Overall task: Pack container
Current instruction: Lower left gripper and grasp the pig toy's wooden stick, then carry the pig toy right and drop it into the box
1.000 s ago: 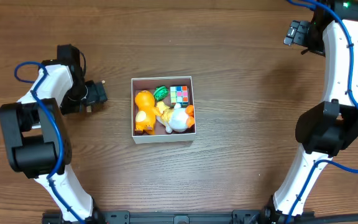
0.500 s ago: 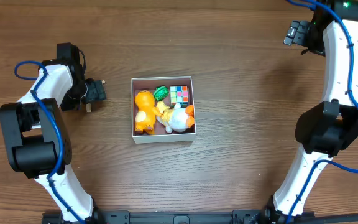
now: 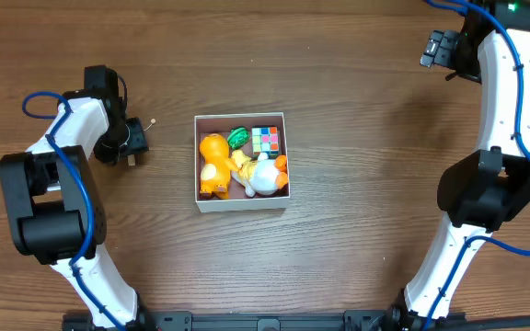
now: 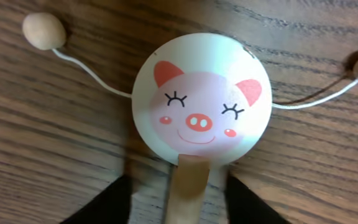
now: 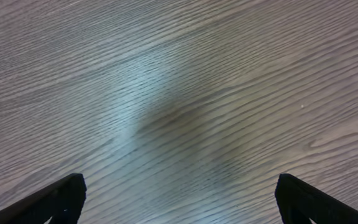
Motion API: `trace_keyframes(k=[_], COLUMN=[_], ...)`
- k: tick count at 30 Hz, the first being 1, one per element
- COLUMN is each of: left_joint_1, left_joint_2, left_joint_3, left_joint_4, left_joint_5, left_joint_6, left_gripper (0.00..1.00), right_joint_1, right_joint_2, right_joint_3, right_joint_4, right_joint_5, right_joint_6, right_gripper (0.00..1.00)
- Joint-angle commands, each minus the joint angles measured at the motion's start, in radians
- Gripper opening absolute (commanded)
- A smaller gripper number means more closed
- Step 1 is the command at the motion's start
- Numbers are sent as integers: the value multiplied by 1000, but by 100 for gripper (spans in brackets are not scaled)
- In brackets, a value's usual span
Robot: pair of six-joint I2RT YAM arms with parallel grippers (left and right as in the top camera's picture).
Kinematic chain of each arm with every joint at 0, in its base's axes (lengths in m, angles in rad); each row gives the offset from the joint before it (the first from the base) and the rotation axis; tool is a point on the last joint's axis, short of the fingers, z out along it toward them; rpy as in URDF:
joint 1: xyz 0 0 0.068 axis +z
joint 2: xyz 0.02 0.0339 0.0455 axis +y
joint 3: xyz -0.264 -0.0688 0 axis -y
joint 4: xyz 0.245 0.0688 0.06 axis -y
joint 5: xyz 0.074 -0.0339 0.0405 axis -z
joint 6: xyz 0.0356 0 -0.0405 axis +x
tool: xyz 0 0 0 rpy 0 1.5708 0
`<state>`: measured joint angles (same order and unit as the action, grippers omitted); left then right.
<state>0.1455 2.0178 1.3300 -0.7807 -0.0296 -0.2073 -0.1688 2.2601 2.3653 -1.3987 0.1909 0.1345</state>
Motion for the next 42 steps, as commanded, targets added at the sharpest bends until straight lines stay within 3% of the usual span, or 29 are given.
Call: trace_keyframes(k=[1,5,10,14,20,24,34,38,42], left_joint_1=[0,0,0,-2,-56,-178,-545,-579,-579], left_joint_2=[23,23,23,22,22,22,22,23,23], left_joint_3=[-40,-38,-27,117,496,648,677,675,666], left_joint_4=[-8,-8,-31,-154,-383,-433,-559,-662,-711], left_joint_5=[-3,-3,-2,1,8,146,161,161,152], left_joint_6=[1,-1,-3,20,111,75,-105,-246,-288], left_gripper=[42,15,11,8,8,10,15,14,15], right_joint_1=[-1,-1,-1,-1,-1,-1,-1,-1,-1], right_joint_2=[-25,-25,-25,-25,-25,-25,-25,-25,-25], right_joint_3=[-5,-5,-5,-5,-5,-5,-5,-5,-5], right_joint_4=[6,6,6,6,6,6,6,6,6], right_joint_5=[14,14,14,14,14,14,14,14,14], right_joint_6=[8,8,8,8,8,8,8,8,8], right_gripper=[100,100,100,100,100,100,100,100,100])
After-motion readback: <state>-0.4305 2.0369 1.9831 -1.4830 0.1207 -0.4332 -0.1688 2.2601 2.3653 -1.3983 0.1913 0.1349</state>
